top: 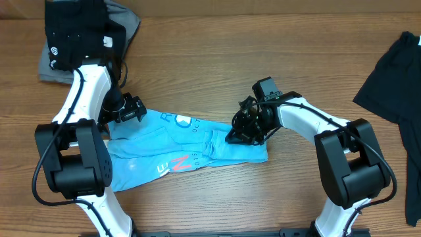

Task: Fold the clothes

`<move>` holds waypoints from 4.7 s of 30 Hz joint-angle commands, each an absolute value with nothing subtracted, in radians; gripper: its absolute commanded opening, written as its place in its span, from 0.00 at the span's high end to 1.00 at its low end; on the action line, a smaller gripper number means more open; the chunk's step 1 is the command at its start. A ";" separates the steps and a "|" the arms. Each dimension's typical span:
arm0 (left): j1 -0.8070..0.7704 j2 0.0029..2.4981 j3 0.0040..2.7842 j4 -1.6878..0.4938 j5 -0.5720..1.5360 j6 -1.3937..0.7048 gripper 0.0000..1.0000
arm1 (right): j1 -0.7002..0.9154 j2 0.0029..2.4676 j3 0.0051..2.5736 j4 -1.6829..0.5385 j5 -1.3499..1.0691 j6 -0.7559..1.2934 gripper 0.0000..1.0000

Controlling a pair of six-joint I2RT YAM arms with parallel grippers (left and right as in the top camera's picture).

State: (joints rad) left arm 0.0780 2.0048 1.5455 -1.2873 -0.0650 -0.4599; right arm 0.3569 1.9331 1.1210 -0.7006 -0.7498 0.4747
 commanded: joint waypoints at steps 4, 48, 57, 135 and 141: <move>0.071 1.981 1.552 -1.290 -0.078 -0.440 0.00 | 0.356 1.880 1.198 -0.772 -0.833 0.392 0.89; 0.171 1.982 1.552 -1.209 0.048 -0.147 0.00 | 0.163 1.742 1.096 -1.061 -0.343 0.228 0.00; 0.266 1.982 1.536 -1.225 0.106 0.005 0.00 | 0.163 1.742 1.094 -1.021 -0.344 0.228 0.00; -0.336 1.843 1.522 -1.184 0.394 -0.258 0.96 | 0.163 1.826 1.094 -0.973 -0.541 0.175 0.00; -0.455 1.843 1.576 -1.126 0.438 -0.275 0.96 | 0.163 1.827 1.094 -0.966 -0.541 0.183 0.00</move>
State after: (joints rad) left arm -0.4145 1.8652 1.5433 -1.1381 0.3885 -0.2451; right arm 0.1589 1.8172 1.0988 -0.9703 -0.5274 0.1829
